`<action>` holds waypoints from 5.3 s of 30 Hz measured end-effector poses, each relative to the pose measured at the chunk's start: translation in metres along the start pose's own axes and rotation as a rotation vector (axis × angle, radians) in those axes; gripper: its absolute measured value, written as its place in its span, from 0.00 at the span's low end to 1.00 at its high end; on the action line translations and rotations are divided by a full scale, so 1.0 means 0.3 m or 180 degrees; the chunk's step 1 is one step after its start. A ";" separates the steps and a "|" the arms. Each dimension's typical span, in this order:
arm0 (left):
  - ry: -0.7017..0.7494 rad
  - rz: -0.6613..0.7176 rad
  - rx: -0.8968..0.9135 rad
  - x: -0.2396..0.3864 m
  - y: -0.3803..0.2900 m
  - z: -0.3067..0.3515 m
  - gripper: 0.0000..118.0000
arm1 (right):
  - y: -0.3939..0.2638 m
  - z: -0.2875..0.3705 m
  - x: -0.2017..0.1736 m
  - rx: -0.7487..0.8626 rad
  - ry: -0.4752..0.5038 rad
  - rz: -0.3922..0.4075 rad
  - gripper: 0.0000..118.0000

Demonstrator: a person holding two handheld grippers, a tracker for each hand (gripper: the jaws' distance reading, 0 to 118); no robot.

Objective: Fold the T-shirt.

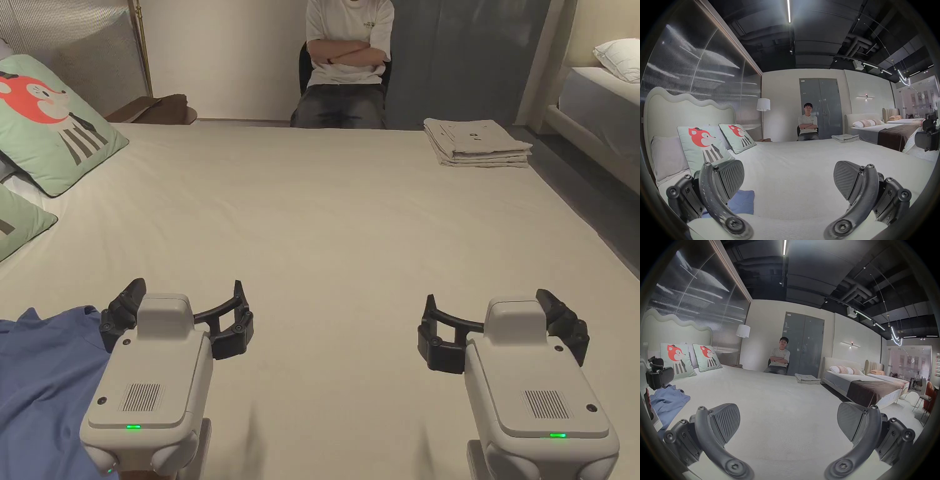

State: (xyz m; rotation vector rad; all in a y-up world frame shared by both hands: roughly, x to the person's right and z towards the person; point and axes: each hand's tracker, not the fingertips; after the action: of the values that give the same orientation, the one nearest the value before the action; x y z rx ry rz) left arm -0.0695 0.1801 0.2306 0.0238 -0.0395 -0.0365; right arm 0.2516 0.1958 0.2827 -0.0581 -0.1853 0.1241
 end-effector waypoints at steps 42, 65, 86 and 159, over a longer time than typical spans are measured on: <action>-0.0099 0.0052 -0.0012 0.037 0.029 0.025 0.00 | 0.023 0.015 0.007 -0.0100 0.0089 -0.0034 0.00; 0.0822 -0.0058 -0.0138 -0.375 0.010 0.158 0.00 | 0.099 -0.080 -0.408 0.0060 0.1075 -0.0114 0.00; 0.1960 -0.0177 -0.0417 -0.855 -0.020 0.468 0.00 | 0.112 -0.028 -0.927 0.0057 0.2215 -0.0081 0.00; -0.1744 0.0232 -0.1189 0.214 0.523 -0.381 0.02 | 0.160 -0.047 0.094 0.0242 0.0301 -0.0217 0.00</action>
State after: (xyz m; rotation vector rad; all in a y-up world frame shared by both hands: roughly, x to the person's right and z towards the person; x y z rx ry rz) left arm 0.0049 0.3370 0.1228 -0.3624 -0.5804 0.0238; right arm 0.2761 0.2462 0.2706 0.0181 -0.0878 0.0601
